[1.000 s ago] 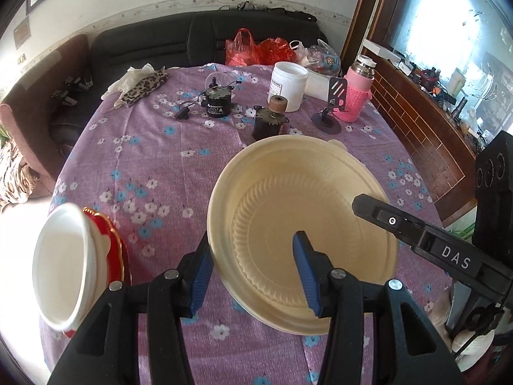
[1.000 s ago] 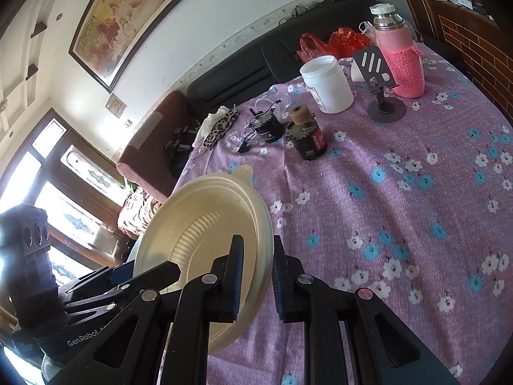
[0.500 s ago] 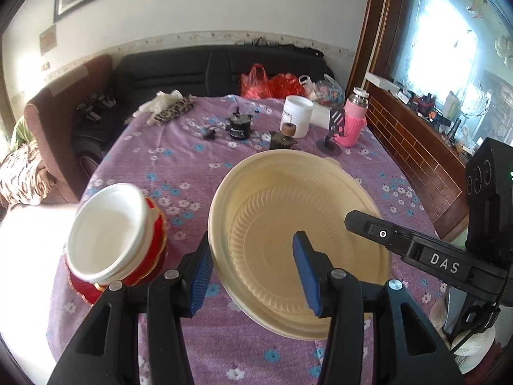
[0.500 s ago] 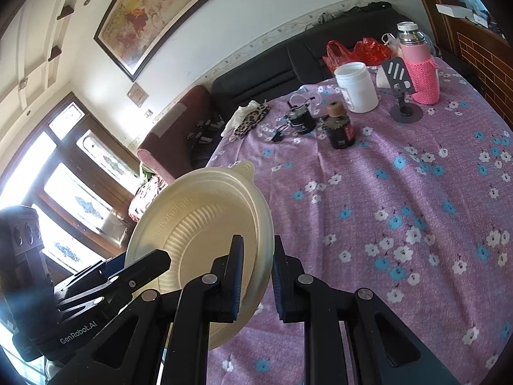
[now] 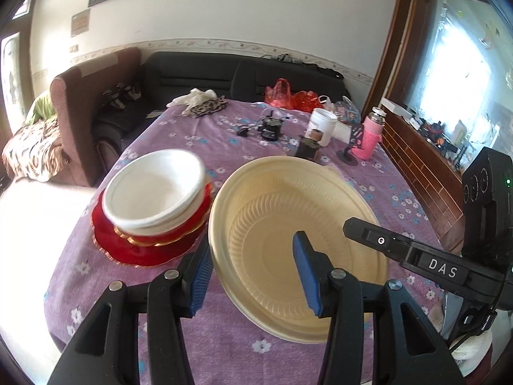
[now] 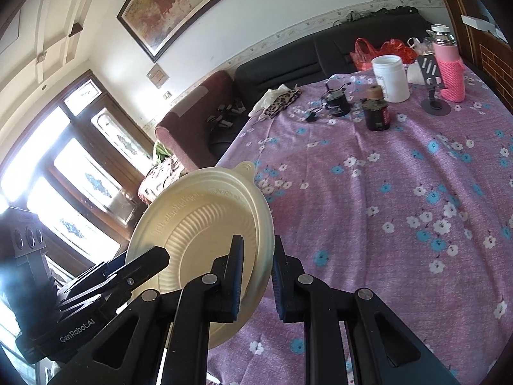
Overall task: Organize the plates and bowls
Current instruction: 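Lift the cream strainer bowl with both grippers and carry it toward the bowl stack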
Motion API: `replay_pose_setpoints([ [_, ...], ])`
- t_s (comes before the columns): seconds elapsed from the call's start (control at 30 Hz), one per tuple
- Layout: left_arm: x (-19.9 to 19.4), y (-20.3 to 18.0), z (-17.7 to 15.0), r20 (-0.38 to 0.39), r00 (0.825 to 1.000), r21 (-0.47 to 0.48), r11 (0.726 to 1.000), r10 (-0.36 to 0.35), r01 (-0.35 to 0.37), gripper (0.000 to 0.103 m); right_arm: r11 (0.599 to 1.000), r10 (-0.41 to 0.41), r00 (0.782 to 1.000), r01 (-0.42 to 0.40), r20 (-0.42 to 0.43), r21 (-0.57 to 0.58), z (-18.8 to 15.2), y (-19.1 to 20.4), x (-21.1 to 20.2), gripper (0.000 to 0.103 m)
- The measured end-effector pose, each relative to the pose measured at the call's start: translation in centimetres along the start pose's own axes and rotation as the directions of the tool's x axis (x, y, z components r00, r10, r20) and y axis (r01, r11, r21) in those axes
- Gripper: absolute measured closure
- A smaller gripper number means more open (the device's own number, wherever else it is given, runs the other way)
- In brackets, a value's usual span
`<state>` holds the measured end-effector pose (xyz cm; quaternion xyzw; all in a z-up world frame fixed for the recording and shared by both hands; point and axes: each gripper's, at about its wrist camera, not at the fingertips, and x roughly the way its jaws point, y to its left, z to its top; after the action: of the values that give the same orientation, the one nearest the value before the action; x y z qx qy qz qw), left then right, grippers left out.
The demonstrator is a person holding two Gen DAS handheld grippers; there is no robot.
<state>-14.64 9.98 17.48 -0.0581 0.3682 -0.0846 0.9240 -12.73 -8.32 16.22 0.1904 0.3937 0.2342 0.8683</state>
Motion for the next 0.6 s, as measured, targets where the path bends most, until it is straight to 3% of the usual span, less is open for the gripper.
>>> replay_pose_setpoints([
  [0.2, -1.0, 3.0, -1.3, 0.036, 0.998, -0.037, 0.998, 0.05, -0.048, 0.056, 0.999, 0.011, 0.999, -0.012, -0.037, -0.046, -0.7, 2.3, 2.5, 0.085],
  [0.6, -2.5, 8.8, -0.6, 0.113, 0.982, -0.091, 0.986, 0.153, -0.143, 0.056, 0.991, 0.031, 0.996, -0.041, -0.081, -0.125, 0.1, 7.9, 7.9, 0.085],
])
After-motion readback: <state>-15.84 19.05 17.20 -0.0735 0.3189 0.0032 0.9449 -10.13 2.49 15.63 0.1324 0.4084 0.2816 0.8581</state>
